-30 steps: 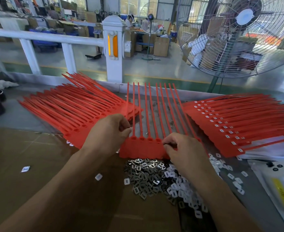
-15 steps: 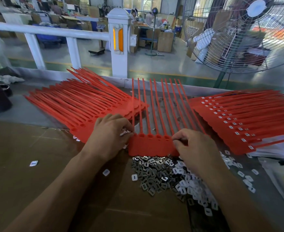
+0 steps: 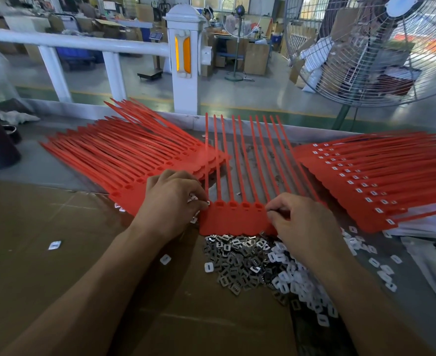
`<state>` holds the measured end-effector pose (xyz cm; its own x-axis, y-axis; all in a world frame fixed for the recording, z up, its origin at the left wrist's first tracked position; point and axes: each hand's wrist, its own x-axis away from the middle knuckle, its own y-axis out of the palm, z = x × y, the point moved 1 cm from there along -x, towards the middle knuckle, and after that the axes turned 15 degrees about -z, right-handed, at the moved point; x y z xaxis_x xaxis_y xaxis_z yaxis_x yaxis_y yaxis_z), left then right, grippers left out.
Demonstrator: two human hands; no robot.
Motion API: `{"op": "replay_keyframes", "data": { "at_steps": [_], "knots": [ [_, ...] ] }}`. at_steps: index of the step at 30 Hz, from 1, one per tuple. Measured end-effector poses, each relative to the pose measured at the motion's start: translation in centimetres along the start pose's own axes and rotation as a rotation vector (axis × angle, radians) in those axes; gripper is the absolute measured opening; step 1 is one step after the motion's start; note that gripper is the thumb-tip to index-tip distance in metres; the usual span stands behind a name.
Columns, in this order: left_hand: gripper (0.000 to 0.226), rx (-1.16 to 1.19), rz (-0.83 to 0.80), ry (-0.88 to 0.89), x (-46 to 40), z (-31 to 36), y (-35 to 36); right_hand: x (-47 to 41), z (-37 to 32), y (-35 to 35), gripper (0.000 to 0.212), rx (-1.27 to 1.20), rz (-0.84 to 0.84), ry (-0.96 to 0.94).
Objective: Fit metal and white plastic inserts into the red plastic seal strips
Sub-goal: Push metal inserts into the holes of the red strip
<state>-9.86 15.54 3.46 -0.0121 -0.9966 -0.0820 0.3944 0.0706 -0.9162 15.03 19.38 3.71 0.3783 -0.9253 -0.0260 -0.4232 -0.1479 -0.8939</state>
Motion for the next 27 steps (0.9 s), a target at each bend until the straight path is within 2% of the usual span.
{"op": "replay_keyframes", "data": {
  "at_steps": [9, 14, 20, 23, 27],
  "knots": [
    [0.01, -0.008, 0.012, 0.015, 0.2, 0.1, -0.3, 0.2, -0.1, -0.1, 0.011, -0.041, 0.019, -0.003],
    [0.008, -0.004, 0.085, 0.041, 0.6, 0.1, -0.4, 0.4, -0.3, -0.3, 0.011, -0.082, 0.037, -0.024],
    [0.008, 0.165, 0.159, 0.157, 0.9, 1.7, -0.3, 0.7, -0.9, -0.2, 0.01, -0.394, 0.095, -0.093],
    [0.009, 0.187, 0.144, 0.271, 1.1, 2.9, 0.2, 1.0, -1.4, -0.1, 0.009, -0.542, 0.032, -0.132],
    [0.025, 0.173, 0.144, 0.358, 1.3, 4.0, 0.7, 1.2, -2.0, 0.0, 0.006, -0.696, -0.094, -0.175]
  ]
}}
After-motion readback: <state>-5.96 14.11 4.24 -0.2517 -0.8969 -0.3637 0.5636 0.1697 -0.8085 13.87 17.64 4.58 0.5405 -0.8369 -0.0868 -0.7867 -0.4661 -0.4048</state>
